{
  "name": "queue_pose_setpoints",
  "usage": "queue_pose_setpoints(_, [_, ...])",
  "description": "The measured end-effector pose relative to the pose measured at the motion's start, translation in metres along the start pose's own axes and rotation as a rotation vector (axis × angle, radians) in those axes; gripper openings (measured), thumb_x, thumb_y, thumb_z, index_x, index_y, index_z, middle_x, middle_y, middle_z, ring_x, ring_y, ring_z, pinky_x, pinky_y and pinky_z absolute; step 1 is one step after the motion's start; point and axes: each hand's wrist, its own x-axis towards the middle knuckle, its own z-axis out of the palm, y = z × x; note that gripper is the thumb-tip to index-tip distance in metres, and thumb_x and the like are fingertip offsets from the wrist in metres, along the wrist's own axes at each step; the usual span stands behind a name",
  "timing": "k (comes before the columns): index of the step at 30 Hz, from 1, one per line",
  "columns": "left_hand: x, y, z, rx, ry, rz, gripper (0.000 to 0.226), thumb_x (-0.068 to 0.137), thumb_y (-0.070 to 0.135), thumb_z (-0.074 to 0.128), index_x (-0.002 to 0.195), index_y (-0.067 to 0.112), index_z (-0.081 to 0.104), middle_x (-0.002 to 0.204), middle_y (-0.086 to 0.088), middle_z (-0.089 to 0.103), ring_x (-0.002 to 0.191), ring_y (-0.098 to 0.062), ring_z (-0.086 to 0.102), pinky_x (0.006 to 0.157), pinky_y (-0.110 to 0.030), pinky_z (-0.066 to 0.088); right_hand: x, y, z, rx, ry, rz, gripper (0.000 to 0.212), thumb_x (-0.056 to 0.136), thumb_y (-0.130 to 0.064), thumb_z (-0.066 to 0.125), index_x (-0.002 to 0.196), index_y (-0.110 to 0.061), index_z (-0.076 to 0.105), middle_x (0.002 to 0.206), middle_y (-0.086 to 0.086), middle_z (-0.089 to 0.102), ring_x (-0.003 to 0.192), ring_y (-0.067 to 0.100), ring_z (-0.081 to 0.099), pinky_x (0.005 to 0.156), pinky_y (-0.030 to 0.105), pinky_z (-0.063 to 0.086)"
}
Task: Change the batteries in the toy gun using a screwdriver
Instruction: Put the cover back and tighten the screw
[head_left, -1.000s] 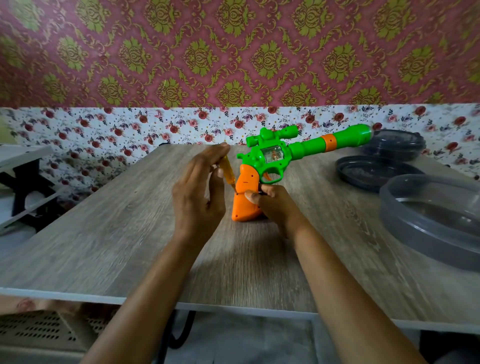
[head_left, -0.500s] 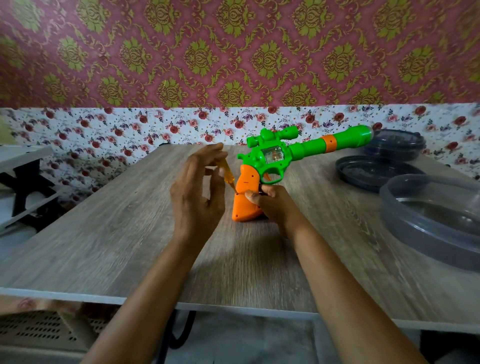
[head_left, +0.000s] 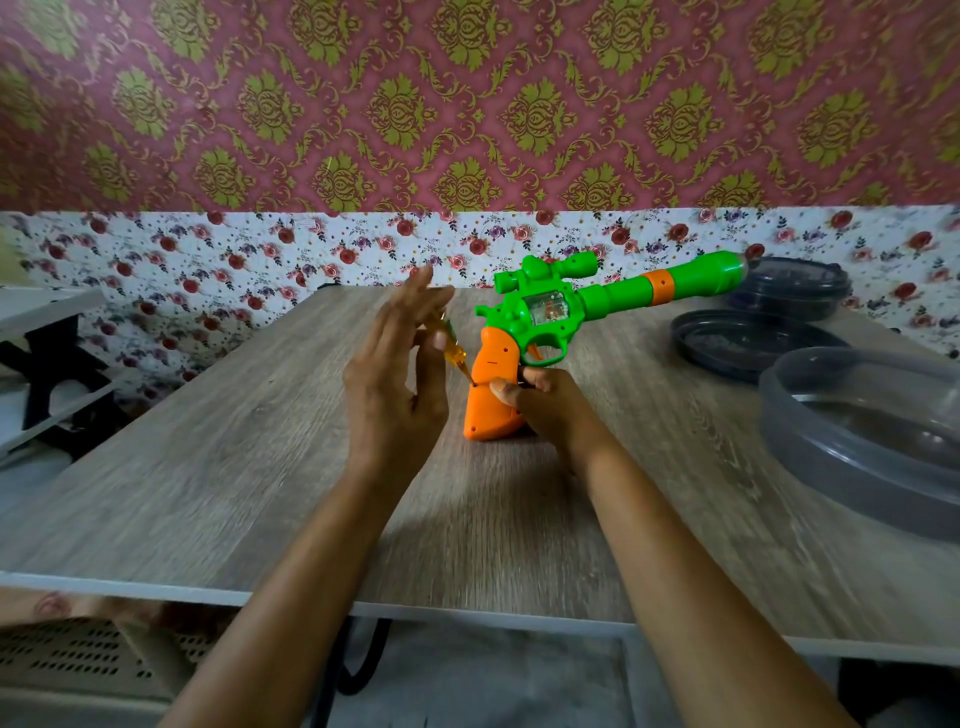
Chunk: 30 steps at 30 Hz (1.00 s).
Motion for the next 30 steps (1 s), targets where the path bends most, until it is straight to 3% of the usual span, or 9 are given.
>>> queue_pose_setpoints(3, [0.0004,0.0004,-0.0003,0.009,0.026,0.035,0.022,0.089,0.008,0.057,0.109,0.003,0.065,0.125,-0.010,0.047,0.111,0.013,0.046,0.080,-0.020,0.053,0.0001,-0.0002,0.0001,-0.007,-0.007,-0.002,0.028,0.091,-0.016,0.055,0.117,-0.007,0.062,0.119,0.016,0.063,0.112,0.028,0.058,0.101,0.041,0.044])
queue_pose_setpoints(8, [0.0004,-0.0003,-0.0008,0.040,0.023,0.062,0.019,0.087,0.005,0.063,0.105,0.000,0.066,0.097,-0.014,0.054,0.085,-0.008,0.055,0.076,-0.010,0.046,0.0000,0.0001,-0.0004,-0.019,-0.003,-0.006,0.029,0.090,-0.016,0.055,0.116,-0.006,0.062,0.119,0.016,0.063,0.112,0.029,0.058,0.102,0.044,0.044])
queue_pose_setpoints(12, [-0.0002,0.0002,-0.0008,0.058,0.024,0.015,0.030,0.090,-0.005,0.052,0.119,-0.003,0.057,0.108,-0.013,0.064,0.098,-0.012,0.061,0.085,-0.015,0.048,-0.0004,-0.0008,-0.0007,-0.029,0.001,-0.018,0.029,0.091,-0.016,0.055,0.117,-0.007,0.062,0.119,0.016,0.063,0.112,0.028,0.058,0.100,0.041,0.044])
queue_pose_setpoints(16, [0.0000,0.0023,-0.0013,0.044,-0.007,0.034,0.032,0.089,-0.005,0.051,0.120,0.001,0.060,0.120,-0.011,0.060,0.110,-0.019,0.058,0.089,-0.016,0.047,-0.0008,-0.0009,-0.0008,-0.034,-0.004,-0.018,0.029,0.091,-0.016,0.055,0.117,-0.007,0.062,0.119,0.016,0.063,0.112,0.029,0.057,0.101,0.043,0.044])
queue_pose_setpoints(18, [0.0002,0.0026,-0.0010,0.037,0.001,0.037,0.028,0.089,0.005,0.057,0.116,0.005,0.063,0.118,-0.012,0.054,0.107,-0.018,0.056,0.084,-0.022,0.050,-0.0007,-0.0006,-0.0007,-0.030,-0.004,-0.011,0.029,0.090,-0.017,0.055,0.117,-0.008,0.062,0.120,0.016,0.062,0.113,0.029,0.057,0.101,0.044,0.044])
queue_pose_setpoints(21, [0.0003,0.0002,-0.0013,0.043,0.048,0.037,0.021,0.087,0.011,0.063,0.106,0.002,0.067,0.099,-0.016,0.052,0.090,-0.021,0.057,0.072,-0.029,0.051,-0.0007,-0.0009,-0.0003,-0.020,-0.001,-0.004,0.029,0.090,-0.017,0.056,0.117,-0.007,0.062,0.120,0.016,0.063,0.112,0.029,0.057,0.101,0.044,0.044])
queue_pose_setpoints(23, [0.0004,-0.0012,-0.0011,0.050,0.059,0.034,0.017,0.087,0.005,0.062,0.103,0.000,0.067,0.095,-0.017,0.055,0.084,-0.020,0.059,0.070,-0.024,0.051,0.0002,-0.0006,0.0002,-0.028,-0.001,-0.005,0.029,0.090,-0.018,0.056,0.116,-0.008,0.062,0.119,0.015,0.063,0.112,0.029,0.058,0.101,0.046,0.044])
queue_pose_setpoints(26, [0.0008,-0.0005,-0.0007,0.069,0.057,0.021,0.025,0.089,-0.005,0.054,0.112,-0.003,0.061,0.101,-0.017,0.064,0.093,-0.013,0.059,0.082,-0.011,0.046,0.0005,-0.0006,0.0001,-0.038,0.000,-0.004,0.029,0.090,-0.018,0.055,0.116,-0.008,0.062,0.118,0.016,0.063,0.112,0.029,0.058,0.101,0.044,0.044])
queue_pose_setpoints(30, [0.0007,0.0011,-0.0017,0.053,0.031,0.027,0.028,0.089,-0.007,0.052,0.115,-0.003,0.061,0.115,-0.014,0.063,0.105,-0.017,0.060,0.087,-0.017,0.048,-0.0002,-0.0012,-0.0003,-0.044,-0.006,0.002,0.029,0.091,-0.019,0.055,0.116,-0.008,0.062,0.120,0.015,0.062,0.112,0.028,0.057,0.101,0.043,0.044])
